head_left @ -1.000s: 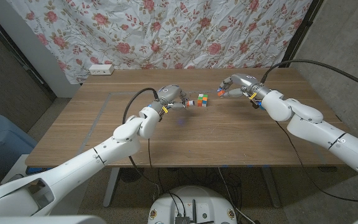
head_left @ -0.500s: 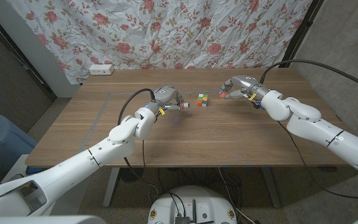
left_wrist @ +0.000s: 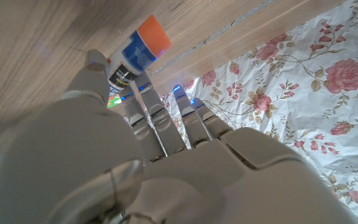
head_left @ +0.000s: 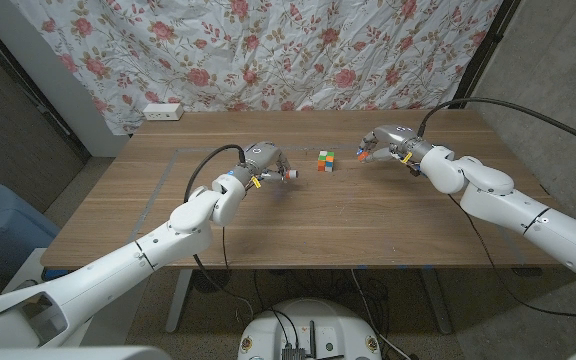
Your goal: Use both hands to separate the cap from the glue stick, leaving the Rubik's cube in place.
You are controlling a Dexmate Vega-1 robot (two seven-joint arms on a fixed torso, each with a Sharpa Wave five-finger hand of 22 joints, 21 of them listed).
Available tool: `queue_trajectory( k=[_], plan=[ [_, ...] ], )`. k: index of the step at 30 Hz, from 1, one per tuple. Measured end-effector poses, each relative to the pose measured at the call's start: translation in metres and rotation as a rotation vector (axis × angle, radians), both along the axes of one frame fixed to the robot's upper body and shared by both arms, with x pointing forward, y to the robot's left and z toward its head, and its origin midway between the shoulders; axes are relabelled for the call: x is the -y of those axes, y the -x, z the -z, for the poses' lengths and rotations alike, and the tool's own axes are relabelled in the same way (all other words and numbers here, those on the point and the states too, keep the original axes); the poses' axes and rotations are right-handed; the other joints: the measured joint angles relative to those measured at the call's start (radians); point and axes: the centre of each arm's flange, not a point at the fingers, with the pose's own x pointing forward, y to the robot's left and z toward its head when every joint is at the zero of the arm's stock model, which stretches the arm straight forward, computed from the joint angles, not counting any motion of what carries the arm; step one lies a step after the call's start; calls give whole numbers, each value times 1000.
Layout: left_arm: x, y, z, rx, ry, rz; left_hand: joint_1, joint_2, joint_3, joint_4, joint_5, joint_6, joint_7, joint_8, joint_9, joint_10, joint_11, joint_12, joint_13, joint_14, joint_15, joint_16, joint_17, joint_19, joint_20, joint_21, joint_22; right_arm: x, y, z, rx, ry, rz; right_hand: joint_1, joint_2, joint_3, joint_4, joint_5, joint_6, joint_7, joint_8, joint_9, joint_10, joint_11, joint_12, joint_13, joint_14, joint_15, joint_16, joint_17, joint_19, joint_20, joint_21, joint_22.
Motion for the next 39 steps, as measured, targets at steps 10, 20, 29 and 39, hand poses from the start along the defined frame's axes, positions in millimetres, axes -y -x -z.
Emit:
queue_trajectory(
  k=[10,20,29,39],
  plan=[
    [-8,-5,9,-23,-52,-37,0,0,0,0,-1,0,0,0,0,-5,-5,0,0,0,0,0,-1,0,0,0,0,4,-9,7,-12,30,45,0,0,0,0,-1,0,0,-6,0,-2,2,0,3,-3,-4,-4,0,0,0,0,0],
    [-9,-9,16,-38,-97,-57,0,0,0,0,-2,0,0,-4,0,-11,-11,-3,0,0,0,0,-3,0,0,0,0,6,-15,14,-18,71,81,-6,5,0,0,-1,-4,-4,-7,-3,-14,0,-8,9,-9,2,-7,4,0,0,0,0],
    [-9,-10,22,-47,-113,-68,0,0,0,0,0,0,0,-8,0,-11,-11,-5,-1,0,0,0,-2,-5,-5,0,0,8,-19,19,-24,96,113,-17,4,-5,5,-2,-4,-4,-8,-5,-25,0,-8,15,-12,-2,-11,5,0,0,0,2],
    [-11,-9,27,-61,-126,-82,0,0,0,0,0,0,0,-8,0,-17,-17,-8,-1,-4,4,0,-2,-13,2,0,0,10,-22,23,-35,99,135,-20,7,-5,5,-2,-13,-2,-8,-5,-33,3,-8,17,-12,-2,-11,5,0,0,0,2]
  ],
)
